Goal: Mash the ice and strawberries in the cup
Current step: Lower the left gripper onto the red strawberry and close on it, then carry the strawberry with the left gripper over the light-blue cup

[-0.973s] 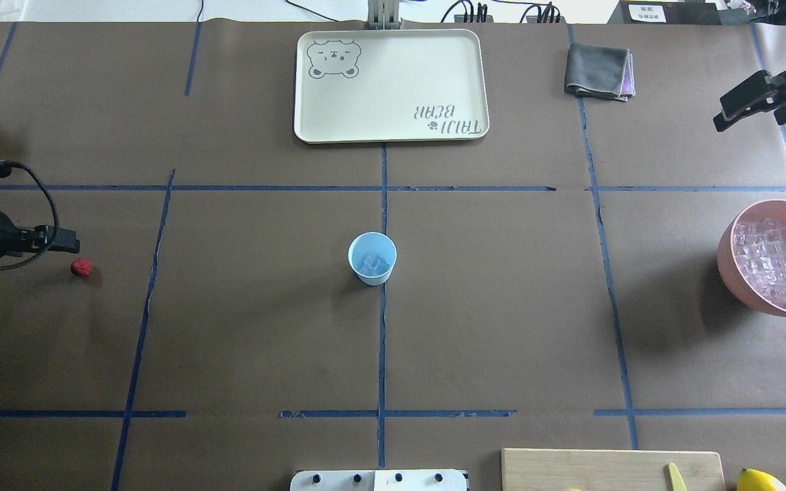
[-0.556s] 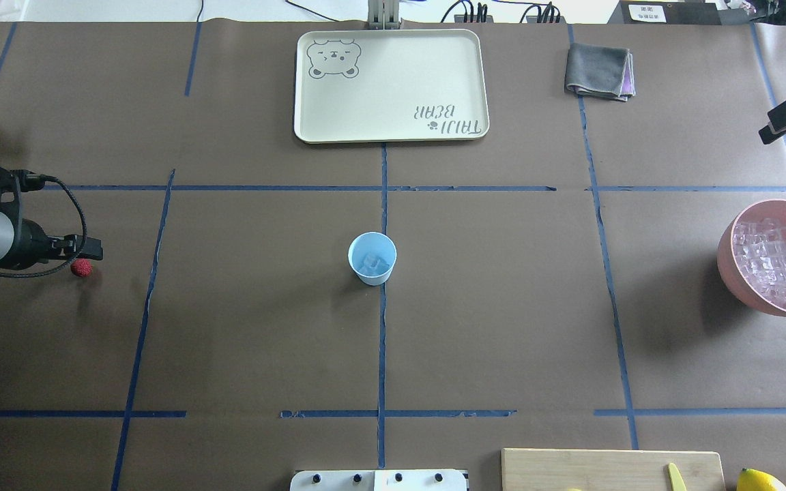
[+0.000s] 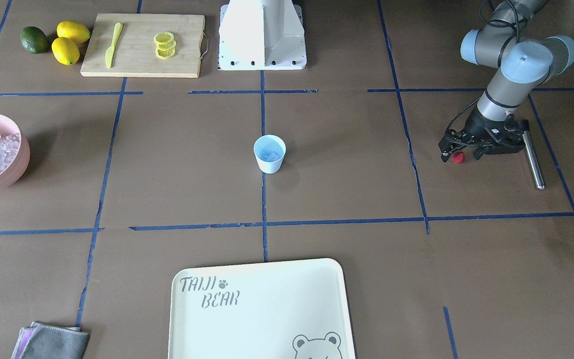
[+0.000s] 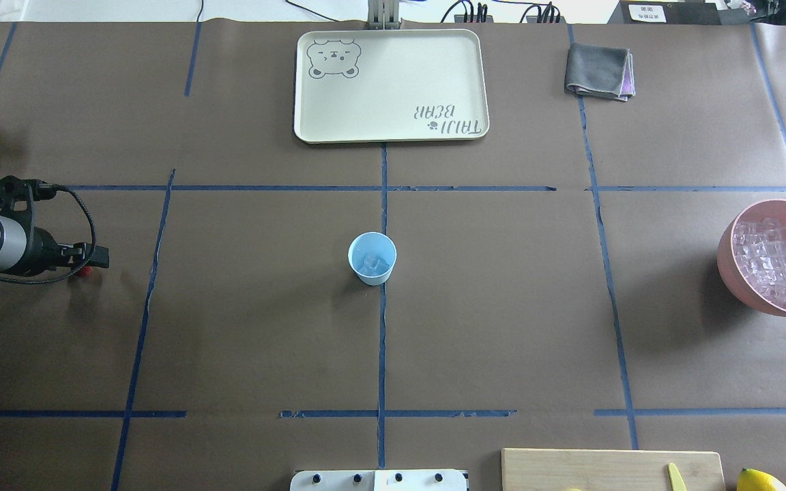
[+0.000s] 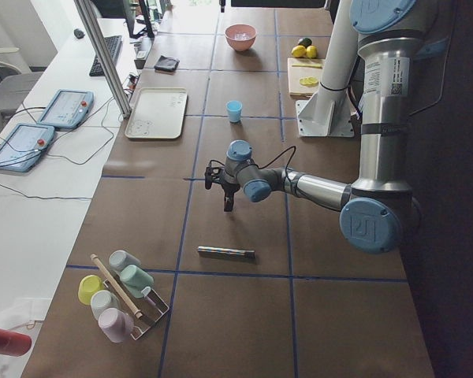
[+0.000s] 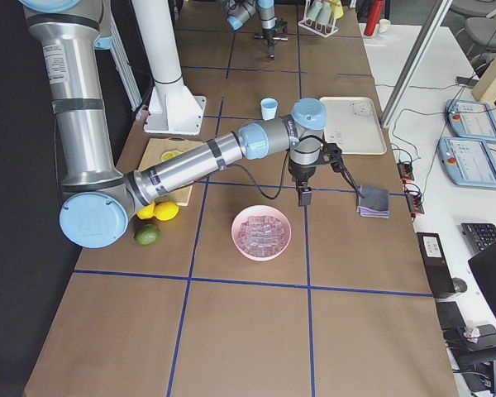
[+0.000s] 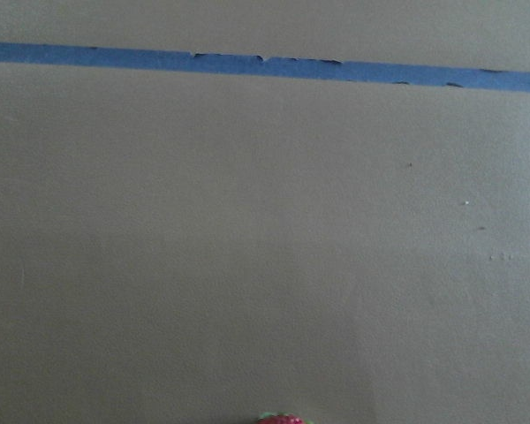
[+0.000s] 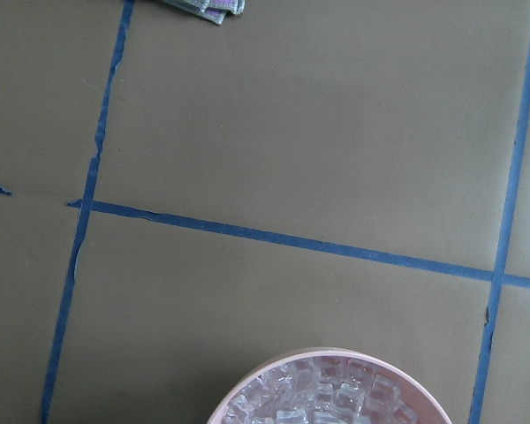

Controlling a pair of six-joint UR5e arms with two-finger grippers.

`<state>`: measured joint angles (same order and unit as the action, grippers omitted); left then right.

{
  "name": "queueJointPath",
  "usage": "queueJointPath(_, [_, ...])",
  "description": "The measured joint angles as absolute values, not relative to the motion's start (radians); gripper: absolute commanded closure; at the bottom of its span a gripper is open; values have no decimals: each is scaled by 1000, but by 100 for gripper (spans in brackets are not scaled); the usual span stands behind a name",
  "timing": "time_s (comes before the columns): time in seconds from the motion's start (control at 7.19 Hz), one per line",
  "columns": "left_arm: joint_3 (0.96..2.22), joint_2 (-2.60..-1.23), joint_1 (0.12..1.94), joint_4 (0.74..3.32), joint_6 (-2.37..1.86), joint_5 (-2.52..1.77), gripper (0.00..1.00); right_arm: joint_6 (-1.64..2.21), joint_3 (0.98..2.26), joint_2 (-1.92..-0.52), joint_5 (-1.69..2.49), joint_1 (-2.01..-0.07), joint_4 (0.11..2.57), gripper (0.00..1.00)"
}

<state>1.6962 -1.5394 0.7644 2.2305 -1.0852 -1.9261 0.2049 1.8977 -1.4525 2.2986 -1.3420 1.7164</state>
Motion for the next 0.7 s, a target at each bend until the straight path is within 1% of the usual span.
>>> queueJointPath(0.14, [1694,-1539,763,2230,-1087,-1926,39,204,1898,-1456,2298,-1345,1716,1])
queueJointPath(0.42, [1693,-1538,763,2230,-1087,-1928,86,204,1897,-1461,2298,-1347,1716,1])
queueJointPath(0.56, [1696,-1537,764,2229,-1087,-1928,97,204,1896,-1462,2297,-1349,1716,1])
queueJointPath(0.7, [1702,-1536,766,2226,-1086,-1931,100,204,1896,-1464,2297,-1351,1715,1])
